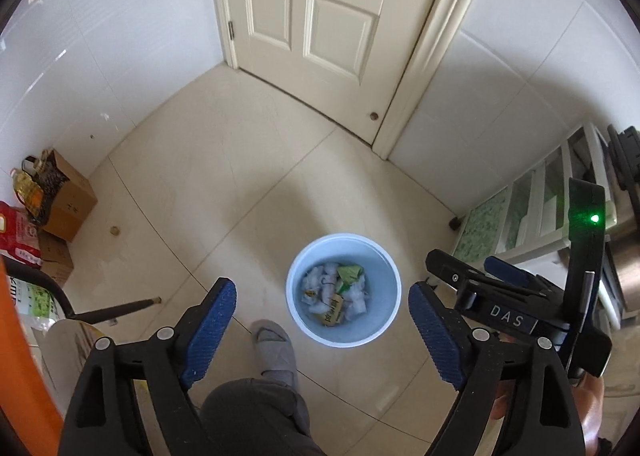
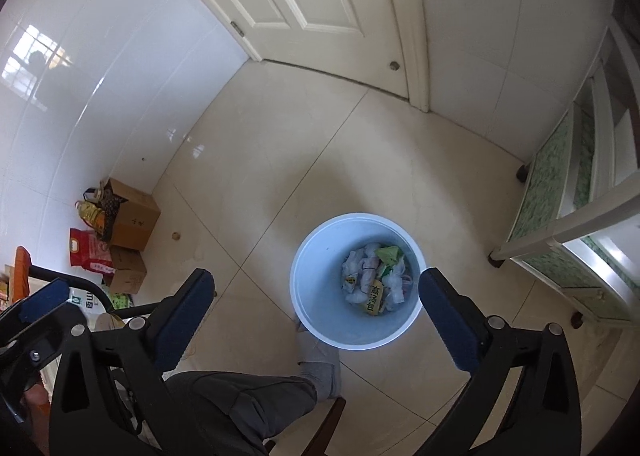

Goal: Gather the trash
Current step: 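Open both tools to drop the wrap and packet into the bucket, then move both tools back to the remaining trash on the orange table, then grasp the round ginger piece with the left tool while the right tool grasps the red-white packet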

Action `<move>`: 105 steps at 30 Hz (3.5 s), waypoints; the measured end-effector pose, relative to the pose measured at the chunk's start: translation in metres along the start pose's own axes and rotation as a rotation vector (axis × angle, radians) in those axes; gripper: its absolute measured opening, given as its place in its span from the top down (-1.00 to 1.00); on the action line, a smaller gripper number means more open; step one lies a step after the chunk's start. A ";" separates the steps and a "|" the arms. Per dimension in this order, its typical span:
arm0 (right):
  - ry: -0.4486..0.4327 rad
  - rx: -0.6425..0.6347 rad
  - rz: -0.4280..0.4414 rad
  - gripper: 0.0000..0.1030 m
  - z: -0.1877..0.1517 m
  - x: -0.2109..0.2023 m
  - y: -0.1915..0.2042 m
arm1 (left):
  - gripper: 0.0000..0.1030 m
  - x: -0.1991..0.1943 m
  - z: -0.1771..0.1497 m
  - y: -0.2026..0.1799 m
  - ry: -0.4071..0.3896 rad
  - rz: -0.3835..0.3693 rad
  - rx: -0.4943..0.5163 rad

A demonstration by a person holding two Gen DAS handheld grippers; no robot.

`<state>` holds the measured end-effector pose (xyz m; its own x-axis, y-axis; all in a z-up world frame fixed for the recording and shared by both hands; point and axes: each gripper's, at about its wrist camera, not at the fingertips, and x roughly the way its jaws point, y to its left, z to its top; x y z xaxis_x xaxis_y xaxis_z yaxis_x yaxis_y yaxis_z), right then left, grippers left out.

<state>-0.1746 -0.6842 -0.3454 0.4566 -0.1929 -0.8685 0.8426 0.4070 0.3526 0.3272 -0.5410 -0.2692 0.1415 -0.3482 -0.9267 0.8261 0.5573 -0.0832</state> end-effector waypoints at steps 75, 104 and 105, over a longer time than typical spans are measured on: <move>-0.021 -0.893 0.229 -0.83 -0.146 0.024 0.570 | -0.52 -0.247 -0.360 0.316 -0.319 0.297 -0.675; 0.021 -0.942 0.355 0.65 -0.199 -0.027 0.505 | 0.60 -0.233 -0.312 0.374 -0.437 0.258 -0.670; 0.018 -0.940 0.363 0.65 -0.200 -0.033 0.501 | 0.60 -0.235 -0.310 0.373 -0.442 0.260 -0.665</move>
<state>0.1748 -0.2952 -0.2098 0.6300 0.0932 -0.7710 0.0828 0.9790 0.1861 0.4331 -0.0173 -0.1960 0.5982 -0.3329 -0.7289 0.2633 0.9408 -0.2136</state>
